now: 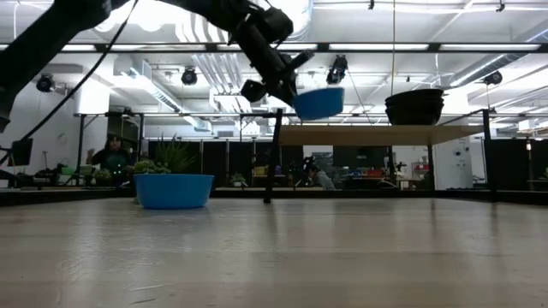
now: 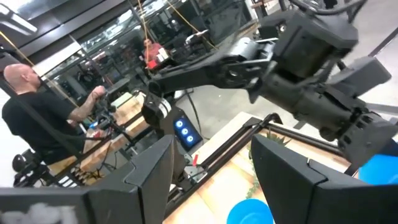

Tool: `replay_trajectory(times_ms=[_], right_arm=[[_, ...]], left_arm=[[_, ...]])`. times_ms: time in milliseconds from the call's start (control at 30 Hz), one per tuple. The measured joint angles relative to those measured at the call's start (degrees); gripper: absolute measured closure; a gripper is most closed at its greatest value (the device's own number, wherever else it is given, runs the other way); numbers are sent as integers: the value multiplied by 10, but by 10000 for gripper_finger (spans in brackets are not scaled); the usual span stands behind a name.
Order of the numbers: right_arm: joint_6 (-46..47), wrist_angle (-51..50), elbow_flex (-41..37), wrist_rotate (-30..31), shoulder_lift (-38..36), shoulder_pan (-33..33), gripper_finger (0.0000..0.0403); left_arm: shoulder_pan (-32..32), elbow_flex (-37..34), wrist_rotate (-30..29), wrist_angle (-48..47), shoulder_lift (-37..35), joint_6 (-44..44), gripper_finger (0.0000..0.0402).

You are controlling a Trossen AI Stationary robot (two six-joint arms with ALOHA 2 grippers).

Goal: Pick & Place Mini bowls
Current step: Put the bottom right blue bowl on the shelf

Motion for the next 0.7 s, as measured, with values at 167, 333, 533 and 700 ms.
replay_trajectory(times_ms=[167, 333, 533, 700], right_arm=[[2, 0, 0, 0, 0, 4, 193], [1, -4, 0, 0, 0, 4, 193], [0, -16, 0, 1, 0, 4, 193], [-3, -18, 0, 2, 0, 4, 193]], left_arm=[[13, -1, 0, -4, 16, -11, 401], [15, -1, 0, 5, 18, -18, 401], [15, -1, 5, 16, 18, -25, 387], [15, -1, 5, 16, 18, -27, 369]])
